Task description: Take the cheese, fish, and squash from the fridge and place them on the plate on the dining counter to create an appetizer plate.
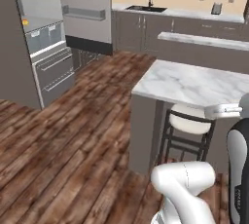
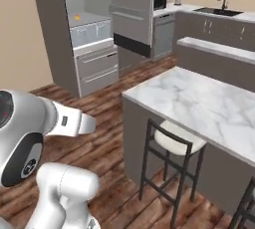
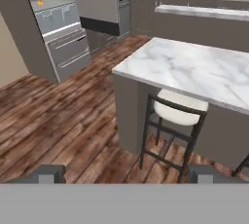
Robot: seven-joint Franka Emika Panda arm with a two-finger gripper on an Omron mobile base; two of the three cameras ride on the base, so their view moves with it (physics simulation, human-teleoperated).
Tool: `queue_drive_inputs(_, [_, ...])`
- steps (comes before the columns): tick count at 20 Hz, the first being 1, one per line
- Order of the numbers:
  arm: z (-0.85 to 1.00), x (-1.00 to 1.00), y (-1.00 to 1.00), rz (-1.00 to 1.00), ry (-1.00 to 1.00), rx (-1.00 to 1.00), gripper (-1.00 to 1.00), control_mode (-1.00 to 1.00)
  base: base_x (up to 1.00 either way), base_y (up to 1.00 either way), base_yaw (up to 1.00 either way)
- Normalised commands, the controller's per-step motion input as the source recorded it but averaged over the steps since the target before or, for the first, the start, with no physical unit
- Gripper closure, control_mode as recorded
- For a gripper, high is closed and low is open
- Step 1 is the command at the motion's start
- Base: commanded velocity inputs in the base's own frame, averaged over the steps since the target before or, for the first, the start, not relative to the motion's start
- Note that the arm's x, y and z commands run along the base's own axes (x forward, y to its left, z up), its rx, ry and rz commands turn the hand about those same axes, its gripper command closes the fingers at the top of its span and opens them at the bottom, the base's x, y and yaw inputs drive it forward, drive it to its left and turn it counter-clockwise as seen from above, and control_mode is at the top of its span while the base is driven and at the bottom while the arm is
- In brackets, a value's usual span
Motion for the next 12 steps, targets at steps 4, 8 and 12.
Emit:
queue_drive_inputs(4, [0.00, 0.00, 0.00, 0.00, 0.00, 0.00, -1.00, 1.00, 0.44, 1.00, 0.38])
queue_drive_inputs(8, [0.00, 0.00, 0.00, 0.00, 0.00, 0.00, -1.00, 1.00, 0.54, 1.00, 0.39])
queue_drive_inputs(12, [0.00, 0.00, 0.00, 0.00, 0.00, 0.00, -1.00, 1.00, 0.99, 0.85, 0.31])
